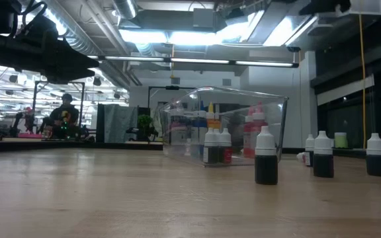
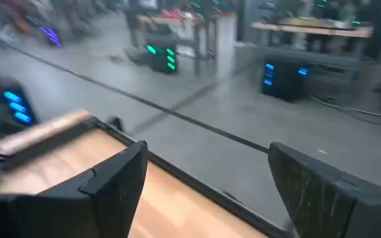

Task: Pick & Place food coloring
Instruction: Put the top small red food coloring bottle into the bottom of the bin

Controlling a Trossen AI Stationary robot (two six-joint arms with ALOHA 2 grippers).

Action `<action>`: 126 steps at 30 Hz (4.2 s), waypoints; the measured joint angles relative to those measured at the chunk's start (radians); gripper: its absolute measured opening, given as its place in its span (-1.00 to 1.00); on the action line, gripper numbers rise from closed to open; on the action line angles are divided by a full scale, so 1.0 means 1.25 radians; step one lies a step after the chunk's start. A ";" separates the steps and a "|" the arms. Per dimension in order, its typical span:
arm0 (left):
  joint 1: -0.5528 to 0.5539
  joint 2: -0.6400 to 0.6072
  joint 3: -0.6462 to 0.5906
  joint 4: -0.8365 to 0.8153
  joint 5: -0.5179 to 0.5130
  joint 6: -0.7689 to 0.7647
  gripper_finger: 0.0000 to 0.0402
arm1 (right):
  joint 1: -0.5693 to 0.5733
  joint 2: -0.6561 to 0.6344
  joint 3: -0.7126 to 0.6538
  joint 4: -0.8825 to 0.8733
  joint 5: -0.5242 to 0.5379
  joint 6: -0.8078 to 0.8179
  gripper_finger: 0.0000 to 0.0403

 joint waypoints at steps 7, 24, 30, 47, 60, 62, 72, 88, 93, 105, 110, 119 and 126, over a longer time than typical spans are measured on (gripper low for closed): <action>0.000 0.000 0.000 0.000 0.000 0.000 0.59 | -0.149 0.183 0.199 -0.220 -0.079 0.089 0.56; 0.000 0.000 0.000 0.000 0.000 0.000 0.59 | -0.202 0.409 0.273 -0.580 -0.669 0.139 0.56; 0.000 0.000 0.000 0.000 0.000 0.000 0.59 | -0.071 0.432 0.211 -0.574 -0.688 0.096 0.56; 0.000 0.000 0.000 0.000 0.000 0.000 0.59 | 0.176 0.433 -0.100 -0.271 -0.644 0.142 0.56; 0.000 0.000 0.000 0.000 0.000 0.000 0.59 | 0.167 0.517 -0.134 -0.145 -0.644 0.009 0.56; 0.000 0.000 0.000 0.000 0.000 0.000 0.59 | 0.158 0.527 -0.134 -0.141 -0.644 0.002 0.56; 0.000 0.000 0.000 0.000 0.000 0.000 0.59 | 0.126 0.551 -0.168 -0.075 -0.657 -0.029 0.56; 0.000 0.000 0.000 0.000 0.000 0.000 0.59 | 0.122 0.577 -0.197 -0.002 -0.669 -0.071 0.41; 0.000 0.000 0.000 0.000 0.000 0.000 0.59 | 0.122 0.590 -0.197 -0.013 -0.683 -0.071 0.34; 0.000 0.000 0.000 0.000 0.000 0.000 0.59 | 0.121 0.590 -0.197 -0.022 -0.680 -0.066 0.23; 0.000 0.000 0.000 0.000 0.000 0.000 0.59 | 0.121 0.590 -0.197 -0.021 -0.680 -0.066 0.00; 0.000 0.000 0.000 0.000 0.000 0.000 0.59 | 0.121 0.590 -0.197 -0.021 -0.659 -0.065 -0.46; 0.000 0.000 0.000 0.000 0.000 0.000 0.59 | 0.121 0.583 -0.197 -0.025 -0.659 -0.045 -0.72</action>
